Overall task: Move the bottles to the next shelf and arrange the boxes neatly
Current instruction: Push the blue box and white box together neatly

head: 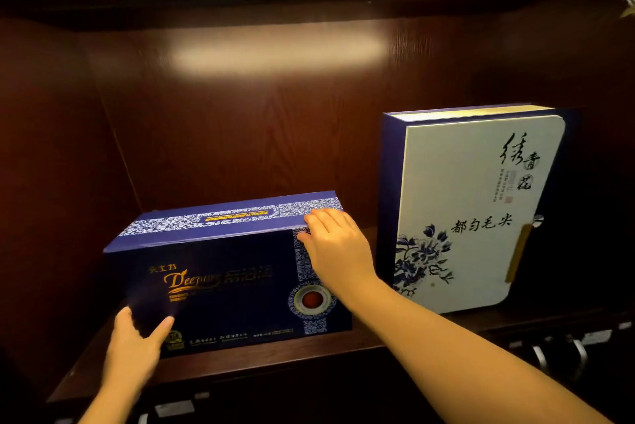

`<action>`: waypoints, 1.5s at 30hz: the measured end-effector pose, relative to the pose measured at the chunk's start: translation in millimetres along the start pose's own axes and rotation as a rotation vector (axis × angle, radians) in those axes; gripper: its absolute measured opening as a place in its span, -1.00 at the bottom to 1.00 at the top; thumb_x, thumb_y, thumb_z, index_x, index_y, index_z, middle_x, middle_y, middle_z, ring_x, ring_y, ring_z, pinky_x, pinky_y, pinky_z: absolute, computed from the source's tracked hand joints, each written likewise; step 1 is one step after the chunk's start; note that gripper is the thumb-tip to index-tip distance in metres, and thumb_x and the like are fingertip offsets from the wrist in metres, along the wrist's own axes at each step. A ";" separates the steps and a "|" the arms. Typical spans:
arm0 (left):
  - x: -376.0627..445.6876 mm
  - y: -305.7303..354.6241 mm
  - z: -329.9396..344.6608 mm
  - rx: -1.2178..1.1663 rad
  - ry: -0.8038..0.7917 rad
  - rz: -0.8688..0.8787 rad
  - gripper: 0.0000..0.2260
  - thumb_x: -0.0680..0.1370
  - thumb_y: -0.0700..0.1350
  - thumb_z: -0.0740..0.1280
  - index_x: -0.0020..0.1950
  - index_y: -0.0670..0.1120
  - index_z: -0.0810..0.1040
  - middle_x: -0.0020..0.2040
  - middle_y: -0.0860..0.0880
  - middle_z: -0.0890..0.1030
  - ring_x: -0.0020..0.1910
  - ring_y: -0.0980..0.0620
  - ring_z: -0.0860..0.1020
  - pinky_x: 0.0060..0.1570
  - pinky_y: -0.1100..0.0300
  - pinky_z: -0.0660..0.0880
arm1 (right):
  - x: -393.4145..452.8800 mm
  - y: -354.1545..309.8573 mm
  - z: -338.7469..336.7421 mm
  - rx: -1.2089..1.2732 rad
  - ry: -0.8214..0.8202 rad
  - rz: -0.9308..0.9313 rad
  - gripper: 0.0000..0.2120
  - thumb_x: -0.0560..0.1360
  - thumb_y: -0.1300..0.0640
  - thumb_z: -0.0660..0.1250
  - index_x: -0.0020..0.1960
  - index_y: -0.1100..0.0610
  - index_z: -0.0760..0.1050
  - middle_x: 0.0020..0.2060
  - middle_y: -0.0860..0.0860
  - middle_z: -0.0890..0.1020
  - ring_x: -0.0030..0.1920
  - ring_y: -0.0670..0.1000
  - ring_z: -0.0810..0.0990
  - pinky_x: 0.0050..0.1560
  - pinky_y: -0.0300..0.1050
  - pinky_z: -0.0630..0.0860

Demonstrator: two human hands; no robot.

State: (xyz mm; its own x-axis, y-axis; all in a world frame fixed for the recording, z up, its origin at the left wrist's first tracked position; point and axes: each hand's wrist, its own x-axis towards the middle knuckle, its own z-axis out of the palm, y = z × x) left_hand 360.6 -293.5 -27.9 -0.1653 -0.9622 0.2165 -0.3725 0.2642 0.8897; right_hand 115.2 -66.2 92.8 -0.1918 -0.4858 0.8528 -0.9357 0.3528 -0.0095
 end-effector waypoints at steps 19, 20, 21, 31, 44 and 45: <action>-39.2 32.3 42.0 0.080 -0.049 -0.015 -0.45 0.45 -0.03 0.45 0.35 -0.05 0.29 0.30 -0.19 0.48 0.21 -0.27 0.47 0.06 -0.11 0.43 | -18.6 49.8 -28.7 -0.135 0.053 0.067 -0.70 0.40 0.09 0.51 0.05 0.25 0.65 -0.05 0.13 0.71 0.02 0.13 0.67 0.19 0.03 0.55; -39.2 32.8 42.0 0.082 -0.047 -0.020 -0.44 0.45 -0.03 0.45 0.36 -0.06 0.29 0.30 -0.20 0.48 0.22 -0.28 0.47 0.07 -0.12 0.42 | -18.4 49.8 -28.9 -0.132 0.052 0.067 -0.70 0.41 0.09 0.51 0.06 0.25 0.65 -0.04 0.13 0.71 0.03 0.13 0.67 0.20 0.04 0.55; -39.2 32.8 42.1 0.080 -0.044 -0.026 -0.44 0.45 -0.03 0.45 0.37 -0.07 0.28 0.30 -0.21 0.48 0.23 -0.29 0.46 0.08 -0.12 0.42 | -18.6 50.8 -29.5 -0.125 0.046 0.063 -0.68 0.41 0.09 0.50 0.07 0.26 0.64 -0.02 0.13 0.71 0.05 0.14 0.67 0.21 0.04 0.54; -41.5 30.4 43.8 0.090 -0.017 0.008 -0.53 0.45 -0.07 0.46 0.25 -0.07 0.31 0.21 -0.24 0.54 0.13 -0.29 0.52 0.08 -0.14 0.46 | -59.1 96.1 -72.4 0.203 0.177 0.042 -0.79 0.47 0.15 0.42 0.05 0.22 0.64 -0.04 0.09 0.70 0.02 0.11 0.64 0.10 -0.09 0.54; -41.9 33.2 44.3 0.073 -0.008 -0.004 -0.49 0.45 -0.09 0.46 0.30 -0.10 0.30 0.24 -0.23 0.52 0.15 -0.28 0.51 0.03 -0.10 0.42 | -122.6 266.7 -91.4 0.587 -0.045 1.103 0.03 0.22 -0.16 0.59 0.52 -0.07 0.08 0.49 0.03 0.26 0.46 0.12 0.26 0.36 0.16 0.33; -42.8 33.6 44.4 0.074 -0.008 -0.003 -0.49 0.45 -0.09 0.46 0.30 -0.10 0.30 0.24 -0.23 0.52 0.15 -0.28 0.51 0.03 -0.09 0.42 | -121.4 270.7 -89.2 0.616 -0.039 1.105 0.04 0.21 -0.17 0.59 0.52 -0.09 0.08 0.49 0.02 0.27 0.46 0.11 0.26 0.37 0.16 0.33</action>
State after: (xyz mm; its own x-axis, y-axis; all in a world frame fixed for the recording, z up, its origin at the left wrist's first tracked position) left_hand 314.6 -240.5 -25.1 -0.1712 -0.9624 0.2109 -0.4396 0.2662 0.8579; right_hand -88.4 159.6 33.3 -0.9554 -0.1977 0.2192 -0.2520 0.1596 -0.9545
